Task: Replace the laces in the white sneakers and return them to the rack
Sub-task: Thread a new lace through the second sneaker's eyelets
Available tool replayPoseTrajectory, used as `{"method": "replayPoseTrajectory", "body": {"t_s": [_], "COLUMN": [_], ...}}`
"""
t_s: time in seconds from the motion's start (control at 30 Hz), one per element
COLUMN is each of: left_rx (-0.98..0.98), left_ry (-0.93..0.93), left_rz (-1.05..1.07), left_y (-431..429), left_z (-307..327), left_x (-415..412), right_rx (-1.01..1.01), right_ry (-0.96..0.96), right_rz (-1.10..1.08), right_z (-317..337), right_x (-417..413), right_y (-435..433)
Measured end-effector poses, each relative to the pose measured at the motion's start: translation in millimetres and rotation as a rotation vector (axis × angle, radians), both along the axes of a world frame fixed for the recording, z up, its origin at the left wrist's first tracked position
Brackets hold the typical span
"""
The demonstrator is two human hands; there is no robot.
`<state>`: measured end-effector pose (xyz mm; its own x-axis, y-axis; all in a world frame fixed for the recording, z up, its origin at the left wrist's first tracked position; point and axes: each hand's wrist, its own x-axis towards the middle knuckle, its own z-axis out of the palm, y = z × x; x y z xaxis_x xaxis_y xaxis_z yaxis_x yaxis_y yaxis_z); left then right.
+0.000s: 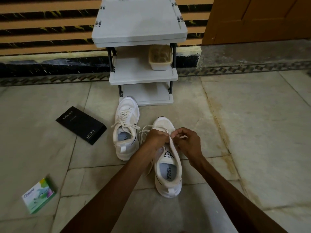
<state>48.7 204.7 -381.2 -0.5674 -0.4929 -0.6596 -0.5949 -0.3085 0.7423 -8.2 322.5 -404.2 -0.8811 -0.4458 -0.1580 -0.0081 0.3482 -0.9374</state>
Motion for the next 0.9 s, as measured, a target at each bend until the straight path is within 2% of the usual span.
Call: {"method": "replayPoseTrajectory", "body": {"t_s": [0.1,0.17,0.23,0.3,0.33,0.37,0.4,0.47,0.5,0.53,0.57,0.63,0.73,0.77,0.83,0.9], "left_rx": [-0.016,-0.060,-0.094,-0.120,-0.144,-0.209,-0.316,-0.591,-0.699,-0.721,-0.682,-0.631,-0.640,-0.636,-0.698,-0.819], "left_ry": [0.034,0.076,0.101,0.091,0.080,0.071,0.061,0.041,0.096,0.209,0.342,0.522,0.541,0.477,0.220,-0.019], "left_rz": [-0.053,-0.133,-0.180,-0.212,-0.239,-0.265,-0.283,-0.234,-0.171,-0.100,-0.042,0.009,-0.046,-0.088,-0.282,-0.523], "left_y": [-0.2,-2.5,-4.4,-6.8,-7.5,-9.2,-11.1,-15.6,-17.0,-18.5,-18.8,-19.6,-17.0,-16.8,-18.3,-18.1], "left_z": [-0.2,-5.4,-5.0,-3.6,-3.6,-2.8,-1.9,5.6,12.2,18.9,27.6,38.4,33.9,26.8,9.5,-5.8], "left_x": [6.1,8.6,10.7,12.1,12.6,12.2,11.4,9.0,7.3,5.1,2.8,-0.9,-2.8,-2.6,-0.5,4.2], "right_rx": [0.002,-0.063,-0.305,-0.617,-0.692,-0.660,-0.521,0.044,0.333,0.530,0.630,0.604,0.488,0.466,0.408,0.282], "right_ry": [0.232,0.312,0.212,-0.003,-0.077,-0.100,-0.071,0.137,0.235,0.286,0.288,0.236,0.255,0.277,0.249,-0.005], "right_rz": [0.014,-0.032,-0.101,-0.111,-0.091,-0.065,-0.031,0.081,0.172,0.272,0.357,0.432,0.441,0.446,0.425,0.347], "right_z": [6.2,28.5,67.1,107.9,118.8,122.4,118.4,86.3,65.1,46.2,30.4,11.0,4.6,4.2,7.6,15.1], "right_x": [-7.4,-15.5,-26.3,-34.0,-36.4,-37.5,-37.2,-38.0,-38.7,-37.6,-35.9,-32.4,-30.0,-29.7,-28.9,-25.7], "right_y": [-9.4,-11.7,-12.4,-12.2,-11.0,-10.2,-10.0,-11.1,-10.1,-8.4,-5.9,-2.6,-0.5,-0.3,-1.8,-2.9]}}
